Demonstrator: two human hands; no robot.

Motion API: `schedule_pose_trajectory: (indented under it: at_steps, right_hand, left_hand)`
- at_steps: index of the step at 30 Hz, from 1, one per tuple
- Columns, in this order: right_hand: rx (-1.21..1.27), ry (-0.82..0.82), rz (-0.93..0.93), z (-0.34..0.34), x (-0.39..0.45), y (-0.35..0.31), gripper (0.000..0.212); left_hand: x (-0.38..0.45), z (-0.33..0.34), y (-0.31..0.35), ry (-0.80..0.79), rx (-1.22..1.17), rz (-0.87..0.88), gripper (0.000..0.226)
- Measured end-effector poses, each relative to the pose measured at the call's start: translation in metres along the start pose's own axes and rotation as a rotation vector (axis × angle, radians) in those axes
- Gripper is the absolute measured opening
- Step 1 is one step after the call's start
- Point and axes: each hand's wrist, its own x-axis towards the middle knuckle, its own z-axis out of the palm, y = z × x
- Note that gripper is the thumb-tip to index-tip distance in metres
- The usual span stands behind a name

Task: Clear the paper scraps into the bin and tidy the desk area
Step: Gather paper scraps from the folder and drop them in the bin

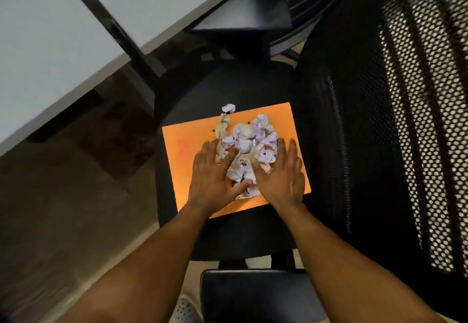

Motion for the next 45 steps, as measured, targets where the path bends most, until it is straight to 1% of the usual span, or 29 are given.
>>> schedule_pose_trajectory:
  at_steps: [2, 4, 7, 10, 13, 16, 22, 25, 27, 30, 32, 35, 38, 42, 45]
  right_hand:
    - [-0.026, -0.006, -0.001, 0.008, 0.005, 0.0, 0.092]
    - [-0.057, 0.002, -0.029, 0.013, 0.008, 0.0, 0.089]
    - [-0.113, 0.02, -0.138, 0.019, 0.004, 0.003, 0.075]
    - [-0.113, 0.054, -0.188, 0.025, 0.0, 0.006, 0.059]
    - [-0.096, 0.067, -0.246, 0.03, -0.002, 0.006, 0.05]
    - [-0.081, 0.081, -0.276, 0.033, 0.0, 0.005, 0.041]
    - [-0.033, 0.052, -0.335, 0.033, 0.007, 0.01, 0.028]
    - [-0.009, 0.047, -0.358, 0.03, 0.008, 0.008, 0.024]
    - [0.013, 0.05, -0.384, 0.027, 0.006, 0.008, 0.022]
    - [0.033, 0.047, -0.419, 0.021, -0.002, 0.004, 0.021]
    - [0.054, 0.04, -0.397, 0.016, -0.009, 0.0, 0.022]
    - [0.096, 0.029, -0.311, 0.006, -0.014, -0.003, 0.024]
    - [0.155, 0.086, -0.222, -0.006, -0.017, -0.008, 0.026]
    - [0.263, 0.192, -0.202, -0.025, -0.023, -0.022, 0.022]
    - [0.336, 0.256, -0.19, -0.035, -0.029, -0.03, 0.021]
  left_hand:
    - [0.01, 0.01, 0.0, -0.01, 0.047, 0.0, 0.073]
    - [0.014, 0.018, -0.004, -0.036, 0.123, 0.041, 0.065]
    - [0.011, 0.029, -0.01, 0.003, 0.158, 0.073, 0.053]
    - [0.013, 0.036, -0.009, 0.045, 0.195, 0.057, 0.046]
    - [0.021, 0.038, -0.008, 0.086, 0.231, 0.072, 0.041]
    - [0.03, 0.038, -0.009, 0.089, 0.272, 0.111, 0.04]
    - [0.032, 0.032, -0.005, 0.045, 0.259, 0.172, 0.035]
    - [0.031, 0.028, -0.002, 0.012, 0.237, 0.151, 0.024]
    - [0.027, 0.023, 0.001, 0.006, 0.225, 0.126, 0.025]
    - [0.015, 0.014, 0.001, 0.055, 0.184, 0.07, 0.027]
    - [0.005, 0.006, 0.002, 0.076, 0.153, 0.026, 0.027]
    - [-0.008, -0.008, 0.005, 0.107, 0.08, -0.06, 0.023]
    - [-0.017, -0.025, 0.01, 0.192, -0.036, -0.138, 0.02]
    - [-0.03, -0.044, 0.018, 0.271, -0.045, -0.078, 0.036]
    - [-0.04, -0.058, 0.022, 0.291, -0.018, -0.04, 0.038]
